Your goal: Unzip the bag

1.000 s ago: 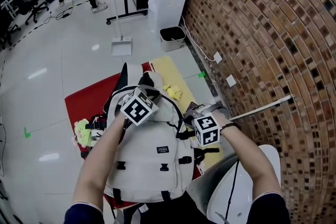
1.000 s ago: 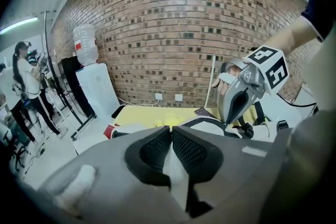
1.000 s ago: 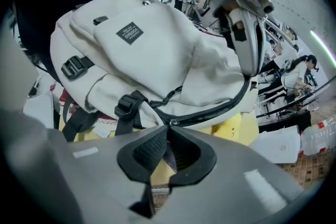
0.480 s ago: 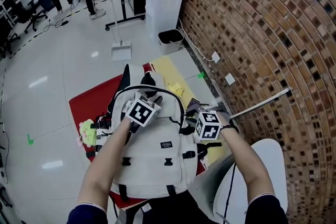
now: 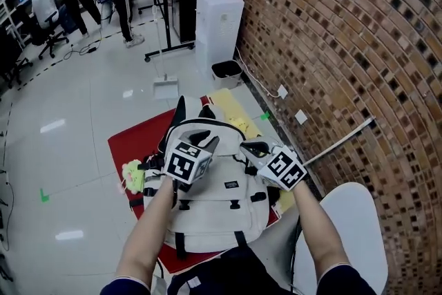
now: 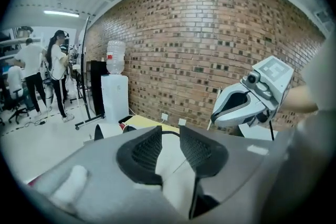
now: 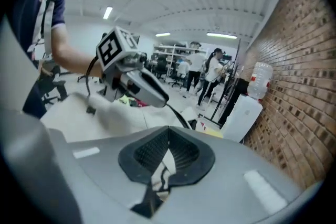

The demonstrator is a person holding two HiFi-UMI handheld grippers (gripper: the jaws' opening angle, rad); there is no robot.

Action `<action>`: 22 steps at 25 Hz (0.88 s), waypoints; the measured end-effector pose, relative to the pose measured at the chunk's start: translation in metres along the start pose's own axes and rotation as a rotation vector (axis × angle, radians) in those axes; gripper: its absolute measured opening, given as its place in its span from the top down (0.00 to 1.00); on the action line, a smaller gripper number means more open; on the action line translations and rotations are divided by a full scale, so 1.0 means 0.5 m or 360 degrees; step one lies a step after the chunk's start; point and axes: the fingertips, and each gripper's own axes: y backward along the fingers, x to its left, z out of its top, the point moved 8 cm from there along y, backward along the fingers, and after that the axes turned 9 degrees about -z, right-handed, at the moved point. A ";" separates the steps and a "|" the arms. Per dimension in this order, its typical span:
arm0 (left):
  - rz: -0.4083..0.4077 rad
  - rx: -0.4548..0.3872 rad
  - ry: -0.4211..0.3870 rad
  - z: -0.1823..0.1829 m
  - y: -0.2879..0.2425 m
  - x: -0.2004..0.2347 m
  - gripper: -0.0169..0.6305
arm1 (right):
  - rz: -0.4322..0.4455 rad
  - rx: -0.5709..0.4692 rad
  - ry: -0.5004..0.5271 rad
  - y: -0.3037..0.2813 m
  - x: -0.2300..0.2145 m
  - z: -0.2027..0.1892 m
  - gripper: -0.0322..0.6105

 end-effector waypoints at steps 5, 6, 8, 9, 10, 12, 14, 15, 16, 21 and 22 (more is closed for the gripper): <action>0.0069 -0.0170 0.0031 0.003 0.093 -0.062 0.90 | -0.0097 -0.0252 -0.0423 0.053 0.056 0.054 0.94; 0.0088 -0.0200 0.0021 0.004 0.110 -0.072 0.91 | -0.0114 -0.0282 -0.0496 0.061 0.065 0.060 0.94; 0.0130 -0.0243 0.0013 0.000 0.142 -0.088 0.95 | -0.0141 -0.0332 -0.0625 0.075 0.084 0.069 0.94; 0.0148 -0.0253 0.0016 -0.007 0.156 -0.095 0.96 | -0.0150 -0.0354 -0.0684 0.081 0.096 0.072 0.94; 0.0154 -0.0268 0.0024 -0.014 0.167 -0.105 0.97 | -0.0158 -0.0379 -0.0738 0.087 0.109 0.075 0.94; 0.0138 -0.0320 0.0047 -0.018 0.185 -0.127 0.97 | -0.0177 -0.0436 -0.0819 0.094 0.132 0.084 0.94; 0.0124 -0.0370 0.0056 -0.020 0.205 -0.145 0.97 | -0.0190 -0.0501 -0.0876 0.096 0.154 0.096 0.94; 0.0122 -0.0386 0.0052 -0.021 0.215 -0.152 0.97 | -0.0193 -0.0532 -0.0897 0.097 0.165 0.103 0.94; 0.0118 -0.0396 0.0048 -0.021 0.224 -0.158 0.97 | -0.0194 -0.0556 -0.0907 0.097 0.174 0.110 0.94; 0.0114 -0.0429 0.0023 -0.025 0.266 -0.182 0.97 | -0.0190 -0.0630 -0.0860 0.115 0.199 0.149 0.94; 0.0112 -0.0438 0.0028 -0.026 0.272 -0.186 0.97 | -0.0188 -0.0643 -0.0851 0.117 0.203 0.155 0.94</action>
